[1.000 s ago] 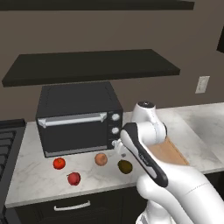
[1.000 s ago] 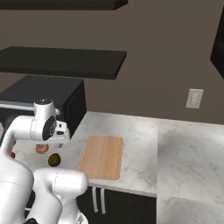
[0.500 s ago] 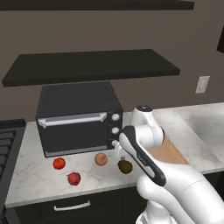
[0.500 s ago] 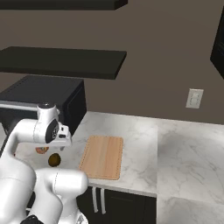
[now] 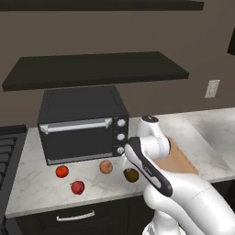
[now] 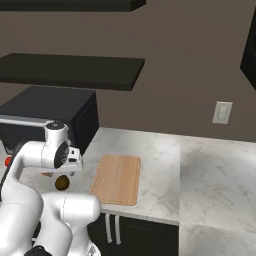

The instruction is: Place the avocado, onion, tomato, and bell pepper on the cutting board.

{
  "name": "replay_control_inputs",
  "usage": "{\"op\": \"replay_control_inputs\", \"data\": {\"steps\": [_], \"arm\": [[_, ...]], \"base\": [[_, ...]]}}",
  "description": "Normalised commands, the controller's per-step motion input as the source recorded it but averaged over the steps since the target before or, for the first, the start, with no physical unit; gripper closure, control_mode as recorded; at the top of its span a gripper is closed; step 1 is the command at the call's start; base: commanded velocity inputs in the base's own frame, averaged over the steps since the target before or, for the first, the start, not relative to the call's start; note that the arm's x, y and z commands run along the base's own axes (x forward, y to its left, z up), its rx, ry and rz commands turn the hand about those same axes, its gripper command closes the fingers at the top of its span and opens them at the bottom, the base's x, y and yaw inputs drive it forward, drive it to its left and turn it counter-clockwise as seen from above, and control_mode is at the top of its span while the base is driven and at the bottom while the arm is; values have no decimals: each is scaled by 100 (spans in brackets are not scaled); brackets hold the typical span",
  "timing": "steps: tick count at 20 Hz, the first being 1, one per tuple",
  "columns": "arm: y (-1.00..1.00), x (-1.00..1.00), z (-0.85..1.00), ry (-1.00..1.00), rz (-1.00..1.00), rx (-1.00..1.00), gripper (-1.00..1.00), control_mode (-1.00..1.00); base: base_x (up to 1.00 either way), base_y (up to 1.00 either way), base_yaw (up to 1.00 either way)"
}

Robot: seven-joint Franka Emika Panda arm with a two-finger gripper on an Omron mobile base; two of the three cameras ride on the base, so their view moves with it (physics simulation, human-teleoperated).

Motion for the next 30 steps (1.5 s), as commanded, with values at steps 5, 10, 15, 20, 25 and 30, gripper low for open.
{"op": "replay_control_inputs", "data": {"steps": [5, 10, 15, 20, 25, 30], "arm": [[0, 6, -21, 1, 0, 0, -100, -100], [1, 5, -22, 1, 0, 0, -100, -100], [8, 4, -24, 2, 0, 0, -100, -100], [0, 0, -27, 4, 0, 0, -100, -100], [0, 0, -28, 3, 0, 0, -100, -100], [0, -1, -29, 2, -2, 0, 100, -100]], "base": [[0, 0, 0], [0, 0, 0], [0, 0, 0], [0, 0, 0], [0, 0, 0], [0, 0, 0]]}}
